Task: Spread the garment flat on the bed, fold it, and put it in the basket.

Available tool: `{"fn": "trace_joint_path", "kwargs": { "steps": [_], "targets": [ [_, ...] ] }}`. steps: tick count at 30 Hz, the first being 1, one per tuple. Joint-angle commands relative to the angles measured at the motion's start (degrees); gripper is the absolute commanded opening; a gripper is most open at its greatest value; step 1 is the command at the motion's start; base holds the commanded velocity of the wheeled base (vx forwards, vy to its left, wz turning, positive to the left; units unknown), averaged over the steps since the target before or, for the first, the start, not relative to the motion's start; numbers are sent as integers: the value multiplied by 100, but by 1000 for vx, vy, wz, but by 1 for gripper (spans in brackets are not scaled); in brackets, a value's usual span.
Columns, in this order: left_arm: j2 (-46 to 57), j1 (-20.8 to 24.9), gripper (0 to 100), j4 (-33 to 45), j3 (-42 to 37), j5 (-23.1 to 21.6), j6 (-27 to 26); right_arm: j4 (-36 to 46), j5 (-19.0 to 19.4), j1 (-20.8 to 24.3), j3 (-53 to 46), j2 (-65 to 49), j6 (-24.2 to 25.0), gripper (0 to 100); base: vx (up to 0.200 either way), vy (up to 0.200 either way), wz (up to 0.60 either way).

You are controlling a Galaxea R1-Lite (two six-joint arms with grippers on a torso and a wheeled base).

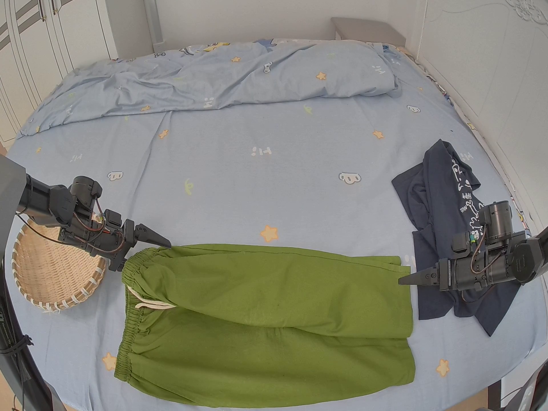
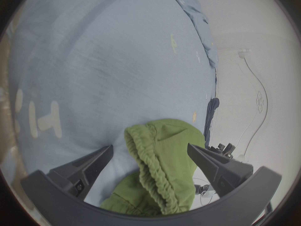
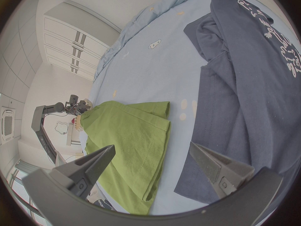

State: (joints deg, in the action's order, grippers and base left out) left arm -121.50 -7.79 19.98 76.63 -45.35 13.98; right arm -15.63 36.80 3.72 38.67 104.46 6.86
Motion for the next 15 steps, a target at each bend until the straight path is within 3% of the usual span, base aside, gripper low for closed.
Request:
{"fn": "trace_joint_path", "kwargs": {
  "steps": [1,11,12,15],
  "targets": [
    [-216,23,100,23,256,0,122,-46,2,-3,0,-49,-1,100,0,0,0],
    [-260,243,100,41,397,-44,122,-54,2,-20,0,-40,-1,100,0,0,0],
    [-260,243,0,41,397,-44,131,-54,2,-20,0,-40,-1,100,0,0,0],
    [-251,243,0,41,397,-44,131,-54,2,-20,0,-40,-1,100,0,0,0]
  ]
}}
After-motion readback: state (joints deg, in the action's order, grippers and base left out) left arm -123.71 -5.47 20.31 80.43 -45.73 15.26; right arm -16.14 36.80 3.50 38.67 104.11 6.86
